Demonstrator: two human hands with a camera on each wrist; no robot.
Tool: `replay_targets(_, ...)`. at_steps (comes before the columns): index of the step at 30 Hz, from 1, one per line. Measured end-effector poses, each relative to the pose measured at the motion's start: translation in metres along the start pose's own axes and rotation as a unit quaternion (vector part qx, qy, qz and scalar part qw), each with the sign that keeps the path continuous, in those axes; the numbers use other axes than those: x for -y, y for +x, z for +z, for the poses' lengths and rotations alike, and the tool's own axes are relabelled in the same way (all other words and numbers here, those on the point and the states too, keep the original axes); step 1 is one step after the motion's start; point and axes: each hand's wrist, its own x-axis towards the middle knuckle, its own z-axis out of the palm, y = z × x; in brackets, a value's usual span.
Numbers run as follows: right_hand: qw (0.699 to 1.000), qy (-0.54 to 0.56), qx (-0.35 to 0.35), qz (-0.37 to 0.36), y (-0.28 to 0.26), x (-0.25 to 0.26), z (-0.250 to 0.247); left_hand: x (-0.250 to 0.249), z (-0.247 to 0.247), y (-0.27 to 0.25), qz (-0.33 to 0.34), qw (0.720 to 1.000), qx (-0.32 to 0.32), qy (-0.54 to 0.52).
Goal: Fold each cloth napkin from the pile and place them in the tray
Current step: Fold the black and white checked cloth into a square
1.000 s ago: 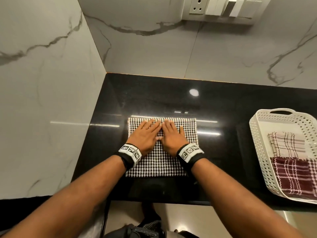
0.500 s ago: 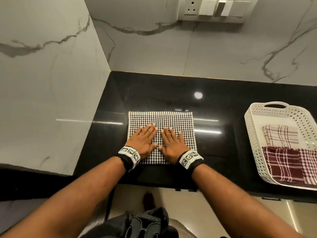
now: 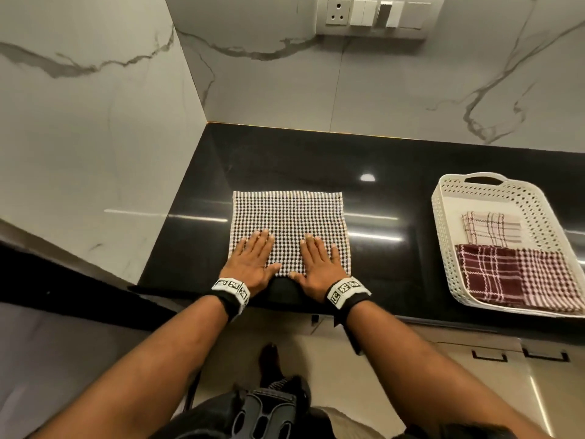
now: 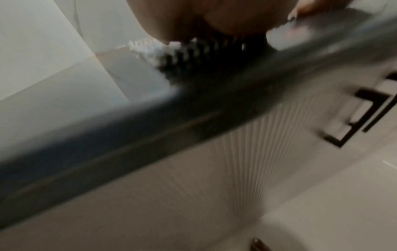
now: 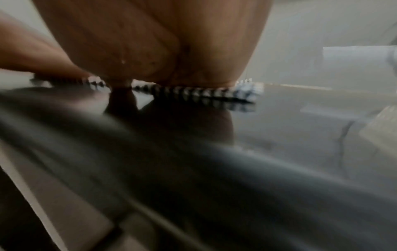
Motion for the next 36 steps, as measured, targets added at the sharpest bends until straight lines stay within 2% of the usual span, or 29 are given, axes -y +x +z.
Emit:
replay_targets(4,1.0,-0.022,-0.013,0.011,-0.029,-0.044,0.008,0.023,0.02,-0.038,-0.035,0.999,-0.021,-0.005)
replay_targets(8,0.998,-0.039,-0.024,-0.051,-0.07,-0.065,0.022,0.027,0.037,-0.077,0.009,0.998,-0.053,-0.02)
replay_targets(11,0.992,-0.042,-0.094,-0.069,-0.092,-0.074,0.046,0.02,0.05,-0.098,0.018,0.995,-0.088,-0.036)
replay_targets(13,0.983,-0.007,-0.158,-0.088,-0.106,-0.079,0.061,0.018,0.057,-0.107,0.037,0.983,-0.159,-0.08)
replay_targets(15,0.964,0.077,-0.229,-0.11,-0.114,-0.085,0.068,0.019,0.056,-0.111,0.048,0.964,-0.219,-0.143)
replay_targets(16,0.953,0.139,-0.248,-0.1,-0.118,-0.086,0.067,0.019,0.05,-0.114,0.033,0.957,-0.222,-0.183)
replay_targets(19,0.909,0.326,-0.26,-0.017,-0.125,-0.081,0.041,0.017,0.023,-0.118,-0.065,0.933,-0.197,-0.294)
replay_targets(21,0.883,0.381,-0.274,0.012,-0.118,-0.074,0.016,0.017,0.005,-0.11,-0.113,0.91,-0.216,-0.335)
replay_targets(22,0.88,0.385,-0.277,0.029,-0.111,-0.07,0.005,0.017,-0.003,-0.102,-0.131,0.905,-0.216,-0.343)
replay_targets(26,0.901,0.33,-0.253,0.122,-0.071,-0.066,-0.016,0.022,-0.013,-0.058,-0.178,0.901,-0.183,-0.351)
replay_targets(29,0.918,0.281,-0.205,0.192,-0.053,-0.067,-0.011,0.024,-0.014,-0.032,-0.195,0.914,-0.152,-0.321)
replay_targets(33,0.934,0.205,-0.198,0.217,-0.046,-0.06,-0.012,0.026,-0.016,-0.01,-0.189,0.951,-0.104,-0.222)
replay_targets(36,0.941,0.169,-0.195,0.221,-0.042,-0.058,-0.013,0.028,-0.014,-0.002,-0.182,0.961,-0.101,-0.182)
